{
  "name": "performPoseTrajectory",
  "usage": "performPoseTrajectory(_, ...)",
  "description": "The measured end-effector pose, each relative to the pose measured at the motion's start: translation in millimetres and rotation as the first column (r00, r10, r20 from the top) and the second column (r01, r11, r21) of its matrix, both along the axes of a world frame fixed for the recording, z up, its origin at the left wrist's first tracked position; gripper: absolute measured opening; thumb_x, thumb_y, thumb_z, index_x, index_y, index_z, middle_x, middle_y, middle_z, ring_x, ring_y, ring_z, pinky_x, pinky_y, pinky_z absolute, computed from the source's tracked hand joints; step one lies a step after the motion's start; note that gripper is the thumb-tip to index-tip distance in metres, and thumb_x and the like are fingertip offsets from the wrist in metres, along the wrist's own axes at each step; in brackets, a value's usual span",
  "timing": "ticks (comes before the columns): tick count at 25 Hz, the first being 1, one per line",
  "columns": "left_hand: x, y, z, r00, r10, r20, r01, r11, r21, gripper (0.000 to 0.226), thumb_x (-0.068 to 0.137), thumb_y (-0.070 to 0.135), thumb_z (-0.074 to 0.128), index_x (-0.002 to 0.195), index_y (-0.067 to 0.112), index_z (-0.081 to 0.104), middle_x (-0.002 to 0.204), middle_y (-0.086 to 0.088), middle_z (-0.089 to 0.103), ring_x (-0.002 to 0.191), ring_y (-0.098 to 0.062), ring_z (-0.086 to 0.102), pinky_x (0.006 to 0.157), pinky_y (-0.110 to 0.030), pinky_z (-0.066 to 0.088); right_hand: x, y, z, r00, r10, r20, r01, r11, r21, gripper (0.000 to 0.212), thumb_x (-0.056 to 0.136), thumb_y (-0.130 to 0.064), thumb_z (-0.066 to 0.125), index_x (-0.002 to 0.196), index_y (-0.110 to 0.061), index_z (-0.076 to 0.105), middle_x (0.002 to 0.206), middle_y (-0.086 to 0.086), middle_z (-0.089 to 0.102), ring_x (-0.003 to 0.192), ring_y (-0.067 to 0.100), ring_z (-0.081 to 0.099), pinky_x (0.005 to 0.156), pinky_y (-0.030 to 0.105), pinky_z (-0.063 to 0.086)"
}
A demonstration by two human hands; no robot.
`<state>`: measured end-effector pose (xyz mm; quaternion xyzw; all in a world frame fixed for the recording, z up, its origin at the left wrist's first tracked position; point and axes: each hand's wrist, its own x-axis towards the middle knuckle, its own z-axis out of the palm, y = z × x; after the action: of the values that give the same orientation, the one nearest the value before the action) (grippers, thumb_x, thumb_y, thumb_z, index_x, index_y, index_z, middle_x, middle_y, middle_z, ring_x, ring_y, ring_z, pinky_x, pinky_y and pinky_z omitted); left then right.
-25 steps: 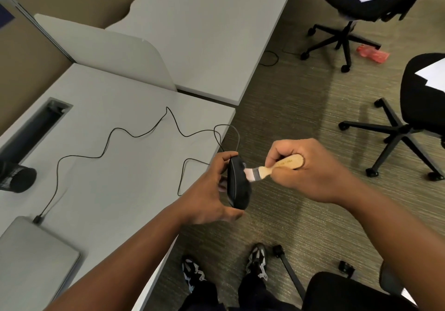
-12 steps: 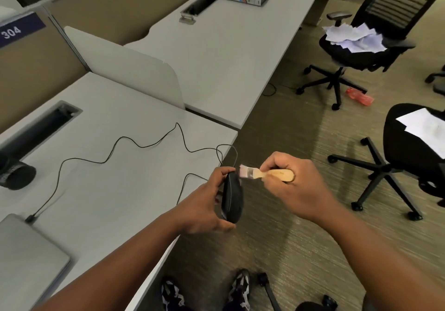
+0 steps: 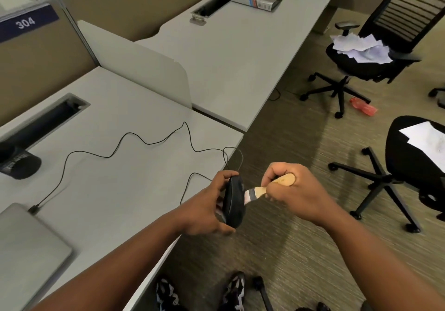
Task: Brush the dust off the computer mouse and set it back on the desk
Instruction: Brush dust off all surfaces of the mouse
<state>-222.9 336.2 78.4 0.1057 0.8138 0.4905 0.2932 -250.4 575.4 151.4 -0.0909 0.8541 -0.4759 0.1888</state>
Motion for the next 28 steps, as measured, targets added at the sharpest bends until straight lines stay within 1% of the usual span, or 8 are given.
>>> performPoseTrajectory(2,2.4,-1.6,-1.7,0.999,-0.014,0.03,0.013,0.999,0.031,0.117,0.074,0.007,0.093,0.14,0.066,0.015,0.143,0.019,0.043,0.13,-0.017,0.055,0.1,-0.036,0.06,-2.2,-2.5,-3.9,0.998,-0.057,-0.035,0.056,0.998,-0.029,0.021,0.081,0.0,0.066,0.074,-0.019,0.071,0.071,0.014,0.067,0.058,0.016,0.051,0.054,0.039,0.04)
performPoseTrajectory(4,5.1,-2.9,-3.0,0.998,-0.027,0.049,0.024,0.998,0.059,0.118,0.074,0.006,0.092,0.141,0.066,0.016,0.142,0.022,0.043,0.128,-0.012,0.055,0.098,-0.029,0.06,-1.8,-2.4,-7.9,0.989,-0.127,-0.073,0.123,0.99,-0.065,0.022,0.086,-0.004,0.067,0.079,-0.024,0.071,0.076,0.013,0.07,0.062,0.03,0.057,0.056,0.043,0.045)
performPoseTrajectory(6,6.2,-3.8,-4.1,0.998,-0.023,0.053,0.019,0.997,0.07,0.118,0.073,0.006,0.093,0.143,0.063,0.016,0.146,0.018,0.044,0.131,-0.016,0.055,0.1,-0.032,0.06,0.3,-1.3,-9.1,0.98,-0.182,-0.078,0.171,0.978,-0.123,0.018,0.087,-0.007,0.066,0.082,-0.024,0.071,0.079,0.016,0.07,0.069,0.042,0.061,0.057,0.051,0.05)
performPoseTrajectory(10,4.9,-2.5,-3.1,0.998,-0.007,0.055,0.002,0.997,0.075,0.118,0.074,0.005,0.092,0.147,0.058,0.016,0.152,0.011,0.043,0.137,-0.022,0.052,0.104,-0.04,0.058,5.2,0.6,-3.4,0.994,-0.109,0.016,0.11,0.977,-0.182,0.01,0.069,-0.013,0.06,0.073,-0.013,0.07,0.073,0.025,0.067,0.064,0.031,0.056,0.059,0.045,0.044)
performPoseTrajectory(14,8.4,-1.1,-3.5,0.998,-0.028,0.059,0.025,0.998,0.051,0.12,0.074,0.006,0.093,0.147,0.059,0.014,0.149,0.015,0.043,0.134,-0.02,0.054,0.103,-0.038,0.059,6.2,-3.9,-9.8,0.99,-0.139,-0.03,0.134,0.983,-0.125,0.013,0.08,-0.007,0.065,0.075,-0.019,0.07,0.071,0.017,0.067,0.058,0.019,0.053,0.054,0.039,0.04)
performPoseTrajectory(17,9.4,-0.4,-3.9,0.997,-0.035,0.062,0.032,0.998,0.052,0.12,0.073,0.006,0.093,0.147,0.06,0.015,0.149,0.014,0.044,0.13,-0.019,0.057,0.101,-0.037,0.06,7.0,-1.8,-14.5,0.973,-0.224,-0.058,0.212,0.964,-0.164,0.009,0.079,-0.013,0.064,0.077,-0.02,0.07,0.072,0.018,0.068,0.06,0.025,0.056,0.054,0.041,0.043)
performPoseTrajectory(19,9.1,0.9,-2.2,0.998,-0.034,0.061,0.03,0.998,0.061,0.12,0.073,0.005,0.092,0.148,0.059,0.015,0.151,0.011,0.044,0.131,-0.02,0.057,0.101,-0.04,0.061,8.0,0.3,-13.1,0.977,-0.21,-0.021,0.203,0.96,-0.193,0.009,0.074,-0.015,0.061,0.076,-0.017,0.07,0.073,0.02,0.069,0.063,0.029,0.058,0.057,0.044,0.046)
performPoseTrajectory(28,11.0,0.6,-1.8,0.996,-0.059,0.067,0.053,0.995,0.086,0.121,0.075,0.002,0.091,0.15,0.056,0.013,0.148,0.011,0.044,0.131,-0.019,0.056,0.101,-0.038,0.06,6.6,2.5,-22.2,0.967,-0.256,0.01,0.253,0.947,-0.2,0.022,0.086,0.002,0.064,0.077,-0.018,0.071,0.076,0.022,0.07,0.066,0.03,0.06,0.062,0.046,0.049)
